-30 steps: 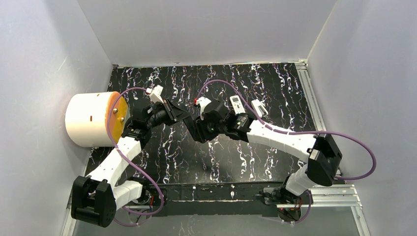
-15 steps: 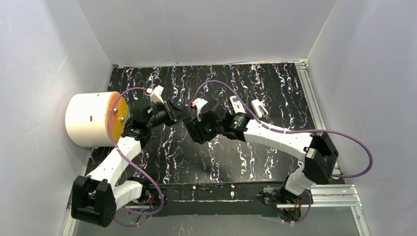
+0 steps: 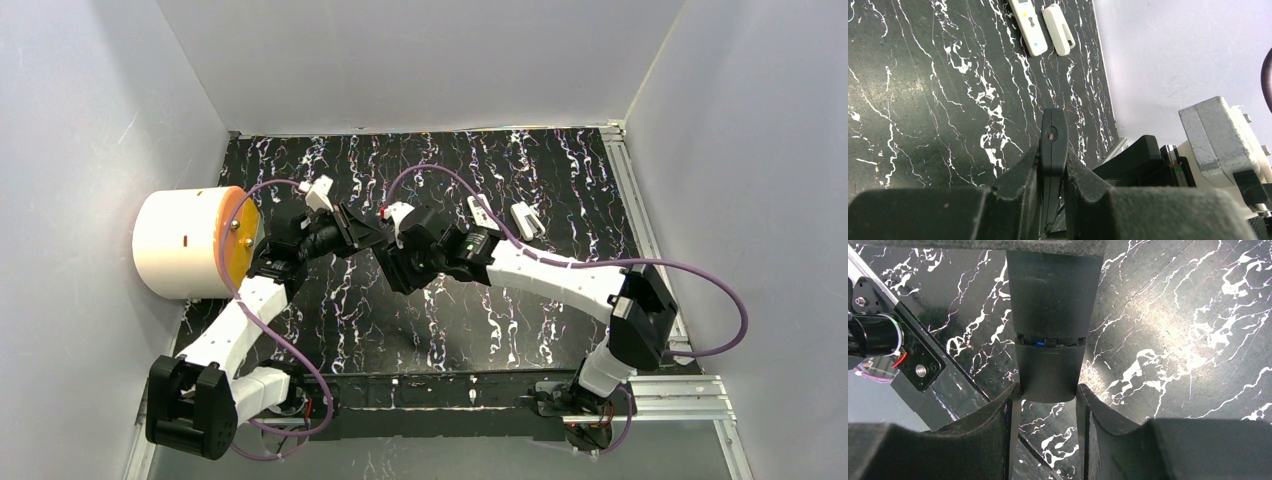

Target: Load the batteries into the remote control

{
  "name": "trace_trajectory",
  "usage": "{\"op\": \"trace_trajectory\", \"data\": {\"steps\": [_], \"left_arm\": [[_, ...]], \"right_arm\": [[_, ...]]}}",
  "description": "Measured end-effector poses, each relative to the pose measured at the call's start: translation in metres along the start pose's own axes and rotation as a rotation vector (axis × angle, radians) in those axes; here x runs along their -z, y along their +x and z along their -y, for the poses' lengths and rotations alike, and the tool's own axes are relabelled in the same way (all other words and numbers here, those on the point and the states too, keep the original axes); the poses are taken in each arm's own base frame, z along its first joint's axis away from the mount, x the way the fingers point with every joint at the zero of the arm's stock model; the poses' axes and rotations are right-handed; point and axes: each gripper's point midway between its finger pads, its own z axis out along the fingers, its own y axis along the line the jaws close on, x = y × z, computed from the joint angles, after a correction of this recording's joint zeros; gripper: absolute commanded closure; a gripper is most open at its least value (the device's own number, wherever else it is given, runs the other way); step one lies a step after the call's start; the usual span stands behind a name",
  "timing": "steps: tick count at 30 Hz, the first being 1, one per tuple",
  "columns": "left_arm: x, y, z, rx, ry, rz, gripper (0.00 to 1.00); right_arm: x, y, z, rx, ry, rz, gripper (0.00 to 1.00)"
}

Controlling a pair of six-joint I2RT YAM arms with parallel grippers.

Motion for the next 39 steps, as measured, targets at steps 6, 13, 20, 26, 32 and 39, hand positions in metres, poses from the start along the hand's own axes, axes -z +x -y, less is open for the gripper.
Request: {"op": "trace_trajectory", "data": {"steps": [6,13,20,26,32,39], "left_arm": [[0.001,0.001,-0.001,0.02,-0.009,-0.005,1.0],[0.006,-0.003,0.003,-0.007,-0.001,0.017,1.0],[0.009,-0.004,0.003,-0.034,-0.004,0.033,1.0],[0.009,-0.004,0.003,-0.034,-0.002,0.034,1.0],[0.009,-0.004,0.002,-0.043,-0.005,0.038,1.0],[0.008,-0.002,-0.005,-0.044,-0.011,0.044,1.0]], "right_arm": [[-0.002,0.0,-0.001,0.001,0.011,-0.027,0.63],[-0.004,-0.005,-0.003,0.0,0.026,-0.061,0.63],[-0.007,-0.007,-0.004,-0.004,0.038,-0.092,0.63],[-0.005,-0.007,-0.005,-0.014,0.045,-0.1,0.63],[-0.009,-0.011,-0.005,-0.02,0.057,-0.106,0.63],[-0.013,-0.01,-0.004,-0.026,0.076,-0.135,0.64]]}}
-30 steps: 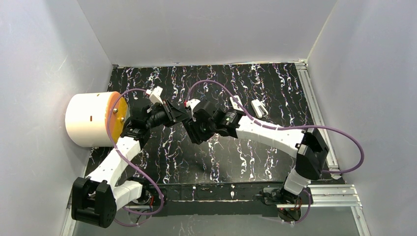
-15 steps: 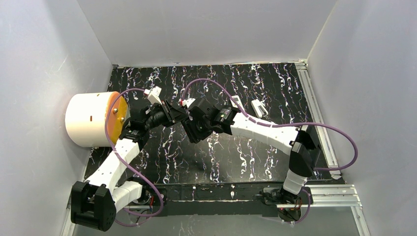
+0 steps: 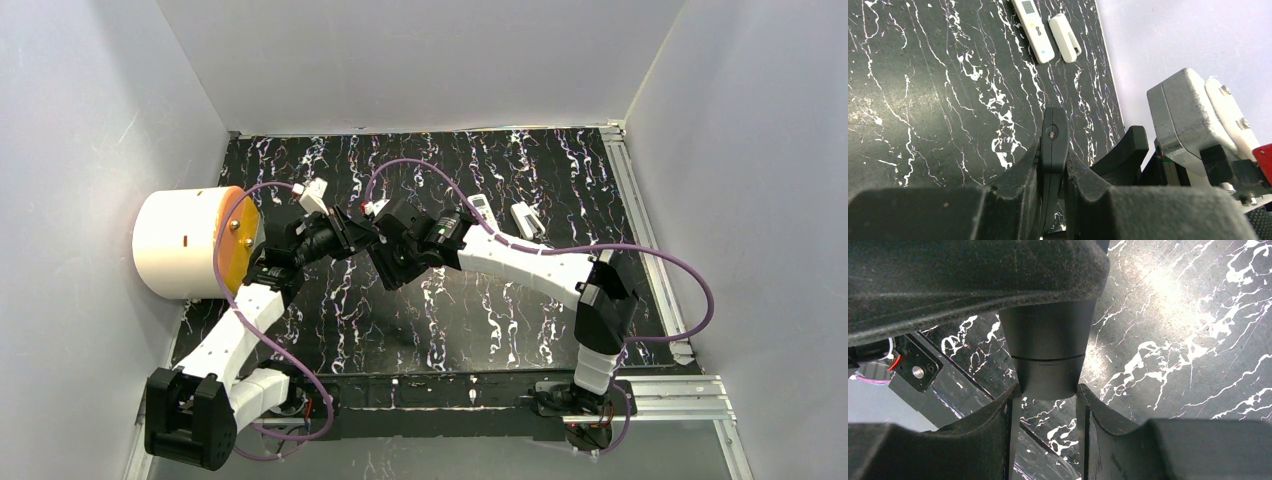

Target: Load the batteries into the remote control

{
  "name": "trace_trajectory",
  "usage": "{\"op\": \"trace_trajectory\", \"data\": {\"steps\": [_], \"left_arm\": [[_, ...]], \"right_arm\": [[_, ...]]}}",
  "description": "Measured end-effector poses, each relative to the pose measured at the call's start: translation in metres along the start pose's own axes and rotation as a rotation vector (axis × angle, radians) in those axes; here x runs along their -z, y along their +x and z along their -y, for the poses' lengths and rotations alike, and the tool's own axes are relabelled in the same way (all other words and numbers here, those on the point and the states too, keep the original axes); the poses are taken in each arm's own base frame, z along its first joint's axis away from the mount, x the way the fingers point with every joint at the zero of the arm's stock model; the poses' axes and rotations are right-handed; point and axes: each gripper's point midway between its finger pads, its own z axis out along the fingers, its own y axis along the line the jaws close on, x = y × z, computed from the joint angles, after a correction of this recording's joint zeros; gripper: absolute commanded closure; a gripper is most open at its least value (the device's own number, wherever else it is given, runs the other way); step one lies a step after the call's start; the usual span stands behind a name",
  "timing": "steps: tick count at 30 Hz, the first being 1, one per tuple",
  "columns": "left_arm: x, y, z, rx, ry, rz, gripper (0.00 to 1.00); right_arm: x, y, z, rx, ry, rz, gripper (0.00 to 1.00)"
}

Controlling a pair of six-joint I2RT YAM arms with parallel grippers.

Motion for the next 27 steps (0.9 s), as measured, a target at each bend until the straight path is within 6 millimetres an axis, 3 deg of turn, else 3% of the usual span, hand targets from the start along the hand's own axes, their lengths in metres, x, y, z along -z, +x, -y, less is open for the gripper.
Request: {"op": "trace_trajectory", "data": {"steps": [19,27], "left_arm": [[-0.0011,0.0031,-0.004,-0.007,0.016,0.013,1.0],[-0.0012,0.0031,-0.0065,-0.007,0.012,0.02,1.0]], "right_arm": [[-0.0013,-0.0017,-0.0001,-0.015,0.006,0.006,0.64],[-0.0074,-0.0016,0.0001,-0.015,0.008,-0.007,0.59]]}}
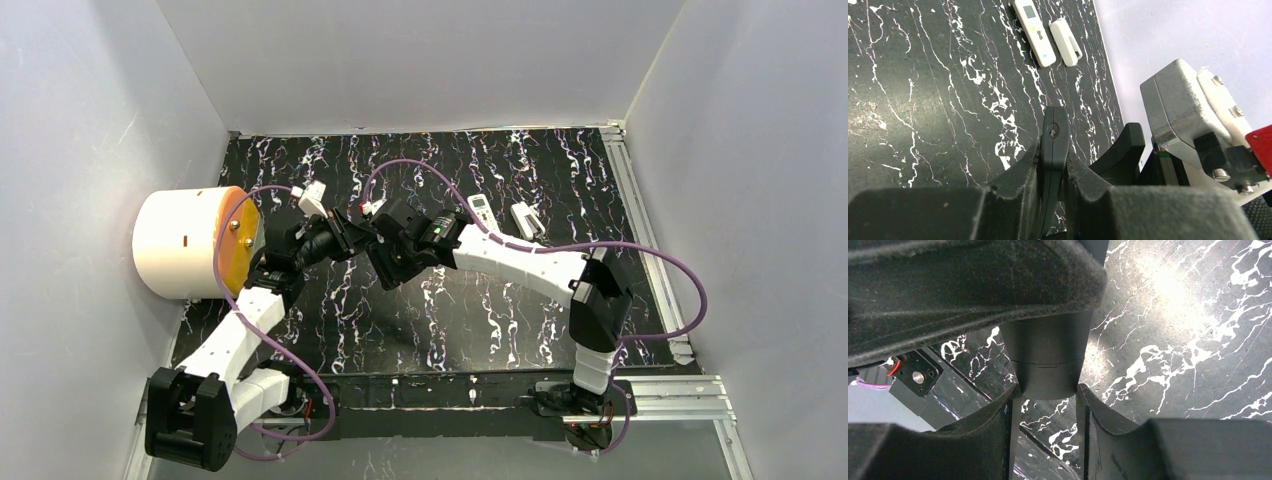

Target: Load the batteries into the remote control

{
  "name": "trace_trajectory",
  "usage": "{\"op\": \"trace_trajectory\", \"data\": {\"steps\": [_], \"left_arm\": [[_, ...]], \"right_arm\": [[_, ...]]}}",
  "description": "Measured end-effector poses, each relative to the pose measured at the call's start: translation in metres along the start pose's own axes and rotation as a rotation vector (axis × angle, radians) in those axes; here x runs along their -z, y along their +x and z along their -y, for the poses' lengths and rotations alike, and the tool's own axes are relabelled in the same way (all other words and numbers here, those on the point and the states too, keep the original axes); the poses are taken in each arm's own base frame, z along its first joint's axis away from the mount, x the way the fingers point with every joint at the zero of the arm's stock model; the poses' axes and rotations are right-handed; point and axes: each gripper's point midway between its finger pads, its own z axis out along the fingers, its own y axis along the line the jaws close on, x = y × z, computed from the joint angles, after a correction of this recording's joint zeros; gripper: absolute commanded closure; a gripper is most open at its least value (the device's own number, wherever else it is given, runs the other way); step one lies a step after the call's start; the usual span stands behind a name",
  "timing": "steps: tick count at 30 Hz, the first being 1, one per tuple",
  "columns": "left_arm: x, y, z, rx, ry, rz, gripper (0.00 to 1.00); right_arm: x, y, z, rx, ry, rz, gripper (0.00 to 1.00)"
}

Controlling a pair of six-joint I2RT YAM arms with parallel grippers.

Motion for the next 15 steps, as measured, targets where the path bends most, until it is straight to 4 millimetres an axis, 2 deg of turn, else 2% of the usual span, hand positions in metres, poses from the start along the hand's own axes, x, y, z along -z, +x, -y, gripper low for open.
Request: {"op": "trace_trajectory", "data": {"steps": [10,12,15], "left_arm": [[-0.011,-0.002,-0.001,0.096,-0.031,-0.066,1.0],[-0.014,-0.002,-0.001,0.116,-0.034,-0.083,1.0],[-0.017,-0.004,0.003,0.148,-0.025,-0.106,1.0]], "right_arm": [[0.005,0.003,0.008,-0.028,-0.037,0.086,0.52],[0.008,0.004,0.01,-0.044,-0.047,0.119,0.47],[0.014,0.003,0.012,-0.061,-0.056,0.158,0.33]]}}
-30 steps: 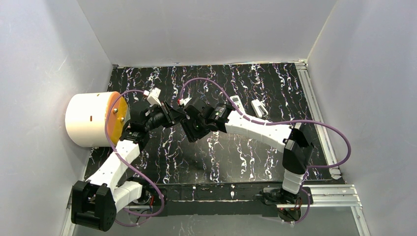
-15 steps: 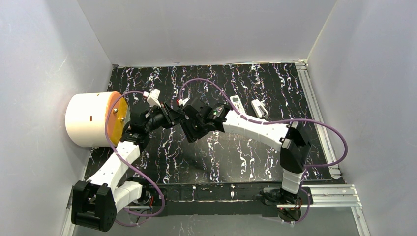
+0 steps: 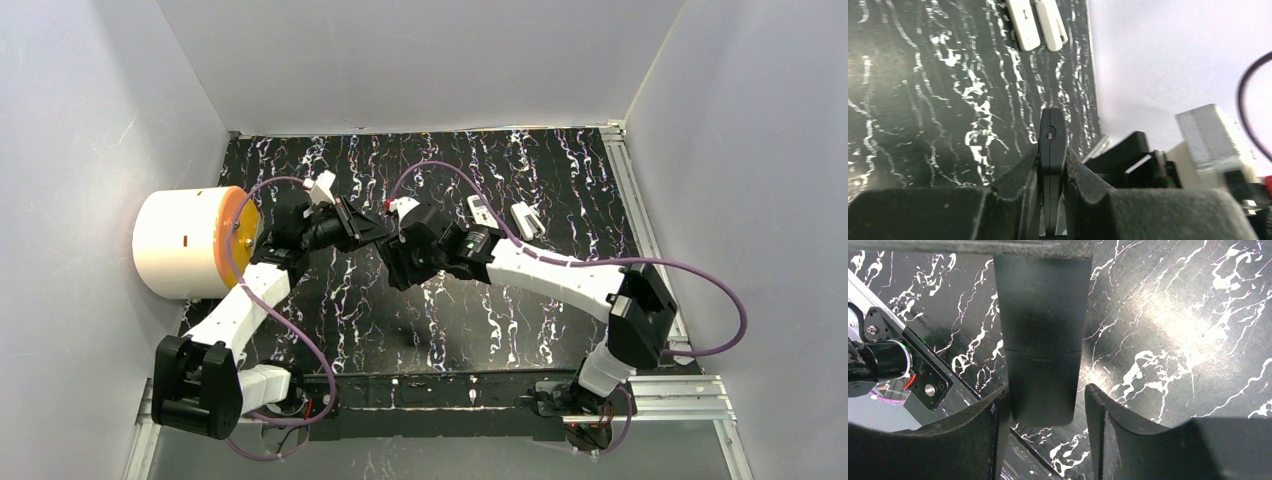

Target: Load the batteries into the remote control

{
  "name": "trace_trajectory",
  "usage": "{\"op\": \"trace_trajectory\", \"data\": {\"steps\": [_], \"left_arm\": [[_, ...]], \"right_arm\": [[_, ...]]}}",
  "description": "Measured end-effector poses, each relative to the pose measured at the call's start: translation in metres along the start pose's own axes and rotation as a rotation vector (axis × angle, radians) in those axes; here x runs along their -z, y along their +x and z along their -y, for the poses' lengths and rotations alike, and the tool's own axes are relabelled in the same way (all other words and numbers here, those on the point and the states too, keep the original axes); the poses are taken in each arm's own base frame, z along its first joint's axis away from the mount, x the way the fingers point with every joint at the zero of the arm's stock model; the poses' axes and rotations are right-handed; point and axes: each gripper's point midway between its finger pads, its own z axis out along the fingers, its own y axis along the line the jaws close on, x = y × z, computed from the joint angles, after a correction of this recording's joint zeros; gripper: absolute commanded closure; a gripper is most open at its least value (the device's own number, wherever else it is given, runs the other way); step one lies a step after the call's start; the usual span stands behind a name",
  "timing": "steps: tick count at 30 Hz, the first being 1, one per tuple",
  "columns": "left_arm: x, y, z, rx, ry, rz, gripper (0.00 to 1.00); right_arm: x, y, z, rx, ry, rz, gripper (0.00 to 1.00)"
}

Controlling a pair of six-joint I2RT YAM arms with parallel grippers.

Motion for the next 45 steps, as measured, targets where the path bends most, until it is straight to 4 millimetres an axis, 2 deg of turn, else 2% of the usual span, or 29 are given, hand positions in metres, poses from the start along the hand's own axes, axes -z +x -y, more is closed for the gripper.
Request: {"op": "trace_trajectory", "data": {"steps": [5,8,13,16,20,25,29,33,38,45], "left_arm": [[0.002,-0.009,0.027,0.01,0.069,-0.013,1.0],[0.003,-0.013,0.032,0.011,0.085,-0.008,1.0],[0.001,-0.019,0.034,0.042,0.087,-0.012,1.0],[0.0,-0.022,0.039,0.064,0.094,-0.013,1.0],[0.002,-0.025,0.048,0.098,0.111,-0.015,1.0],[0.004,-0.028,0.059,0.185,0.139,-0.016,1.0],[0.011,-0.035,0.078,0.23,0.197,0.011,1.0],[0.023,-0.038,0.097,0.263,0.259,0.035,1.0],[0.032,-0.038,0.109,0.303,0.309,0.048,1.0],[0.042,-0.038,0.121,0.313,0.361,0.064,1.0]], "right_arm": [[0.007,-0.001,0.005,-0.003,0.018,0.03,0.18],[0.019,-0.004,0.007,-0.004,0.023,0.06,0.12],[0.061,-0.025,-0.003,-0.021,-0.042,0.22,0.03],[0.09,-0.04,-0.009,-0.066,-0.111,0.368,0.02],[0.11,-0.055,-0.011,-0.204,-0.167,0.519,0.02],[0.109,-0.06,-0.003,-0.415,-0.191,0.611,0.02],[0.108,-0.064,-0.001,-0.546,-0.227,0.653,0.02],[0.119,-0.08,-0.01,-0.64,-0.305,0.704,0.06],[0.131,-0.097,-0.022,-0.732,-0.41,0.746,0.23],[0.128,-0.102,-0.034,-0.783,-0.493,0.721,0.43]]}}
